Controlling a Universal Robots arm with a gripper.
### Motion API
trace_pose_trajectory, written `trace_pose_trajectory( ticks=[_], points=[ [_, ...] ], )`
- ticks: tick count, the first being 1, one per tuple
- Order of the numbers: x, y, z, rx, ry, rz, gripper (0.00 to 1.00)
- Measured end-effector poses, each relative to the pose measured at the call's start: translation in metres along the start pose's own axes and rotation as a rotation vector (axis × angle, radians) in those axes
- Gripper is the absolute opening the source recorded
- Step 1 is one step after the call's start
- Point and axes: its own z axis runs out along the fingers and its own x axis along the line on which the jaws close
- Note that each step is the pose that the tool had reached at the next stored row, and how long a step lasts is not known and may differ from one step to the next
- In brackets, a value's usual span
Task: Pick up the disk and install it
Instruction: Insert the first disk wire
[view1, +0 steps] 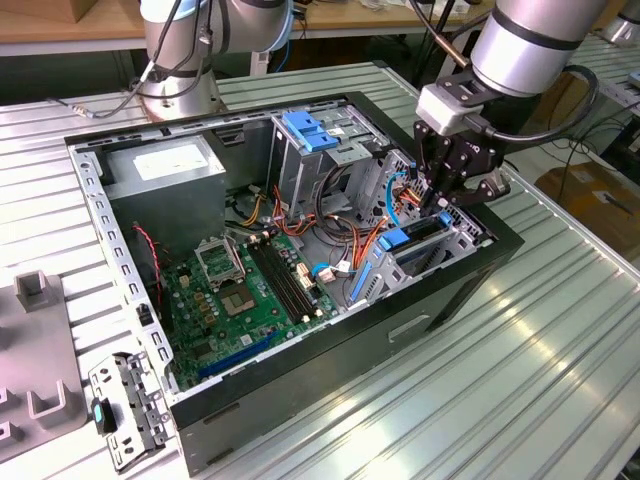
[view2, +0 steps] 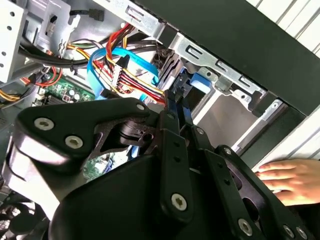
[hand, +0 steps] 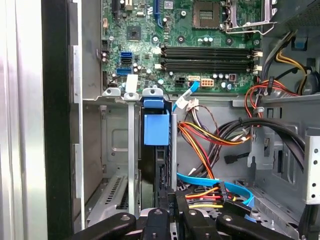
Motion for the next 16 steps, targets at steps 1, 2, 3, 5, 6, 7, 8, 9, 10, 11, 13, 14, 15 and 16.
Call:
trace_pose_trajectory(
  ticks=[1,2,3,5,6,7,8,9,10,11,13,14,15,16],
  points=[
    [0.0001,0.0000,0.0001,0.0002,0.0003,0.007,0.17],
    [0.0003,0.0000,0.0002,0.0002,0.0002,0.008,0.17],
    [0.0003,0.0000,0.0003,0.0003,0.0001,0.008,0.17],
    [0.0005,0.0000,0.0002,0.0003,0.0002,0.008,0.17],
    [0.0006,0.0000,0.0002,0.0002,0.0002,0.008,0.17],
    [0.0006,0.0000,0.0002,0.0003,0.0002,0.008,0.17],
    [0.0006,0.0000,0.0002,0.0002,0.0001,0.008,0.17],
    [0.0006,0.0000,0.0002,0.0003,0.0001,0.008,0.17],
    [0.0008,0.0000,0.0002,0.0003,0.0002,0.008,0.17],
    [0.0010,0.0000,0.0002,0.0002,0.0001,0.008,0.17],
    [0.0010,0.0000,0.0002,0.0002,0.0001,0.008,0.17],
    [0.0010,0.0000,0.0002,0.0002,0.0002,0.008,0.17],
    [0.0010,0.0000,0.0003,0.0002,0.0002,0.008,0.17],
    [0.0011,0.0000,0.0004,0.0002,0.0003,0.008,0.17]
  ],
)
